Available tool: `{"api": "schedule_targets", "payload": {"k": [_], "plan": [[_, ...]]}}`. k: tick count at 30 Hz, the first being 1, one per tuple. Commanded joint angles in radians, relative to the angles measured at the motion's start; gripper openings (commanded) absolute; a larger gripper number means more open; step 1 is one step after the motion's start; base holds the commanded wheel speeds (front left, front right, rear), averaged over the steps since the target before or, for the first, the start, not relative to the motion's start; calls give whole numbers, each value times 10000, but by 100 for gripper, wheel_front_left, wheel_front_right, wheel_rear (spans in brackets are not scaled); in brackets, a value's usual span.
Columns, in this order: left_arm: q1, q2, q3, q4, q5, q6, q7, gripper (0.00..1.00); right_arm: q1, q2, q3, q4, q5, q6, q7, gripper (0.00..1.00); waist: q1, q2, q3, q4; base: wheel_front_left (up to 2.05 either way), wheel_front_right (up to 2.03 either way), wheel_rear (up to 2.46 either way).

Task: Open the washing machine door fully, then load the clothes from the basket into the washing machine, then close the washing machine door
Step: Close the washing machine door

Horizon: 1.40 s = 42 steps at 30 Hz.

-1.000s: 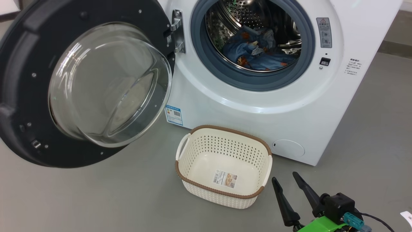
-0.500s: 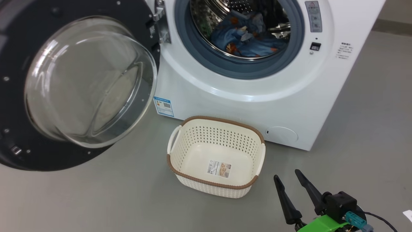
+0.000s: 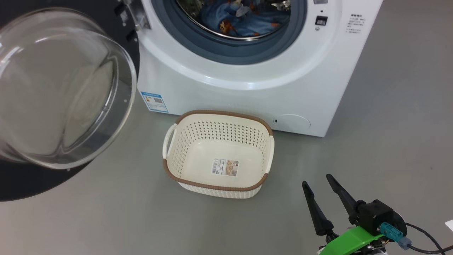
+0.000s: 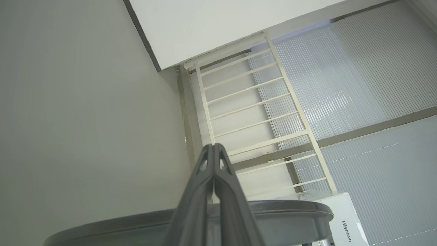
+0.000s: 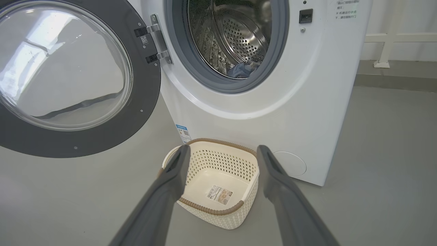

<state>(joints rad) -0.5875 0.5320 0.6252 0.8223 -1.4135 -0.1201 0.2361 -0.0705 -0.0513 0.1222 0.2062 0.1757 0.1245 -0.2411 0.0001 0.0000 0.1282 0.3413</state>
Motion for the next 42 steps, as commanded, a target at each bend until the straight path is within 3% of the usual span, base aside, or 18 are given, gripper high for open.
{"api": "schedule_targets", "payload": {"k": [1,19,31,42], "plan": [[-323,796,137,-134,-89,-104,85,0,-336,11,246,-309,-182,62,30,100,-1,0,348,-261,0,0,0],[-902,587,-152,482,-539,-105,476,0,-528,11,138,-495,-305,62,149,100,-1,0,878,-409,0,0,0],[-643,442,-628,427,-951,-105,2567,0,-547,11,193,-275,-96,62,109,100,-1,0,758,-298,0,0,0],[-188,649,-992,181,-1045,-55,4136,0,-551,11,262,-76,73,62,63,100,-1,0,606,-337,0,0,0]]}}
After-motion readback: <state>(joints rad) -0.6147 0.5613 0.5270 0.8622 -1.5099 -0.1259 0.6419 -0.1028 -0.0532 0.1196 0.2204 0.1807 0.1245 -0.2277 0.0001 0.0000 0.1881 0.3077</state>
